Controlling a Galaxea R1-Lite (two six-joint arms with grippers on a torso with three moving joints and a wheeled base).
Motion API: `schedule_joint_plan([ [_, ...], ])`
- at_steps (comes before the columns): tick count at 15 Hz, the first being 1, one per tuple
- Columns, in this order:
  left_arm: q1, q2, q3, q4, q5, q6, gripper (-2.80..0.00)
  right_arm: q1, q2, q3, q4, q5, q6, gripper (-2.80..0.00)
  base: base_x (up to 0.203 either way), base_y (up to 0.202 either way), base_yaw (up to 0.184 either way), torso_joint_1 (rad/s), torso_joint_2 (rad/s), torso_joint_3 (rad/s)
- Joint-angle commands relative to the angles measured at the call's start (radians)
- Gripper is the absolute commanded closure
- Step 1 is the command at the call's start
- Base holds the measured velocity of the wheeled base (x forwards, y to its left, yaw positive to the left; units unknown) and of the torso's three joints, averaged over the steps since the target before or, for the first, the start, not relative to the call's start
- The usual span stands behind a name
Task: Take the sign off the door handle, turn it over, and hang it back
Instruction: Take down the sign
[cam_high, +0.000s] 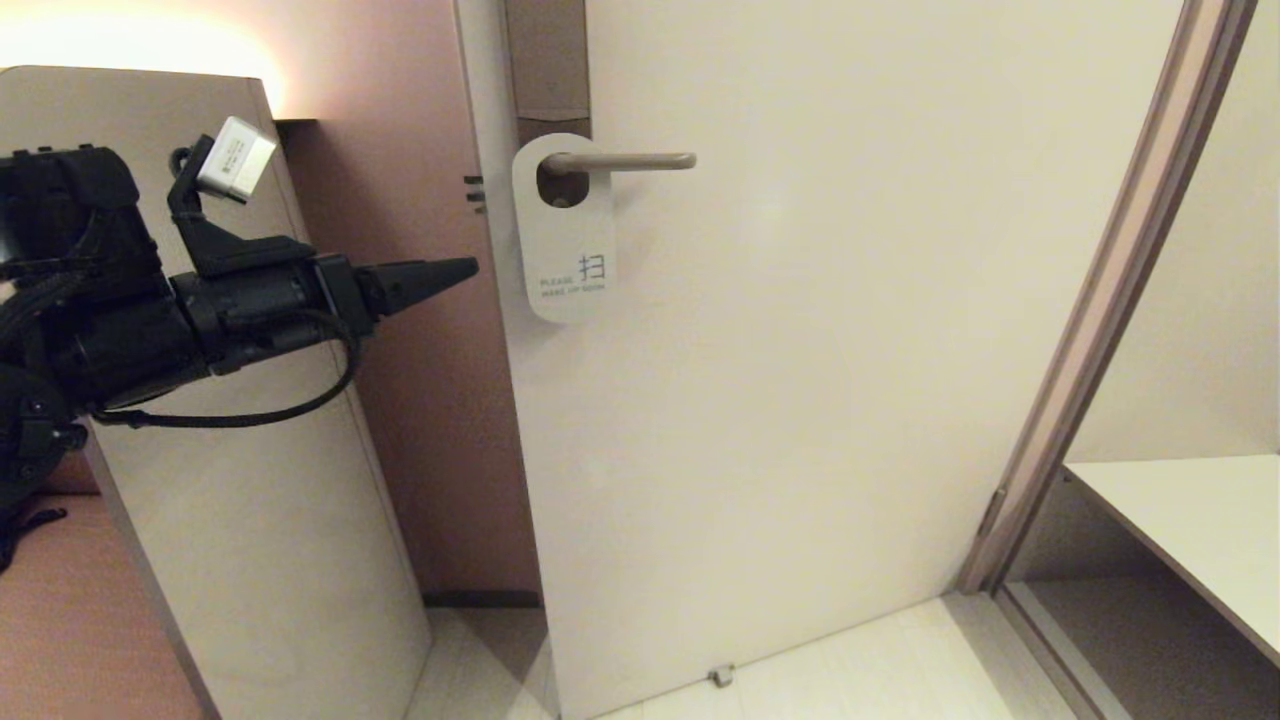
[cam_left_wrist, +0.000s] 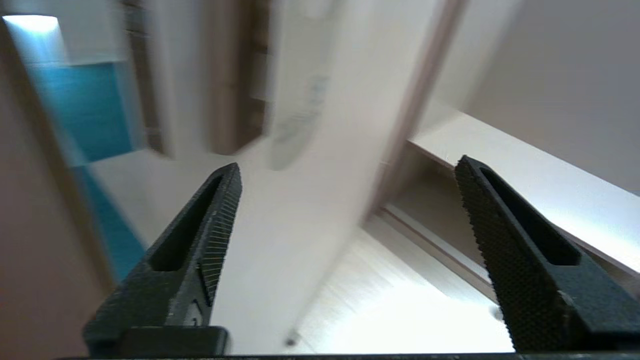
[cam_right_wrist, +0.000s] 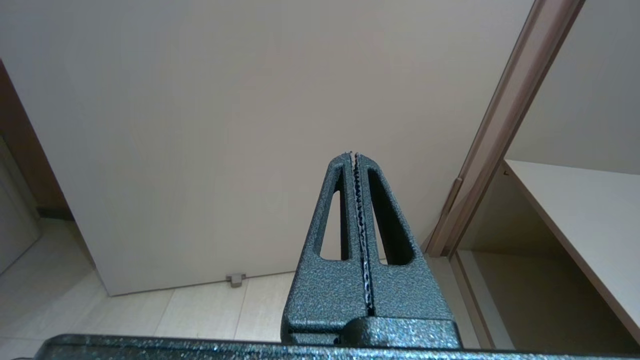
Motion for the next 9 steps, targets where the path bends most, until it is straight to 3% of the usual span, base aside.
schedule_joint_plan([
  [1,-0.001,0.009,-0.003,-0.004,-0.062,-0.002,-2.8,0.0,0.001,0.0,0.0,0.001,-0.001,0.0,0.0,0.0,0.0,0.0,0.0,0.0],
  [5,-0.002,0.086,-0.07,-0.016,-0.116,-0.028,-2.8,0.0,0.001,0.0,0.0,0.001,-0.001,0.0,0.0,0.0,0.0,0.0,0.0,0.0],
  [9,-0.002,0.171,-0.129,-0.064,-0.21,-0.044,-2.8,0.0,0.001,0.0,0.0,0.001,-0.001,0.0,0.0,0.0,0.0,0.0,0.0,0.0],
])
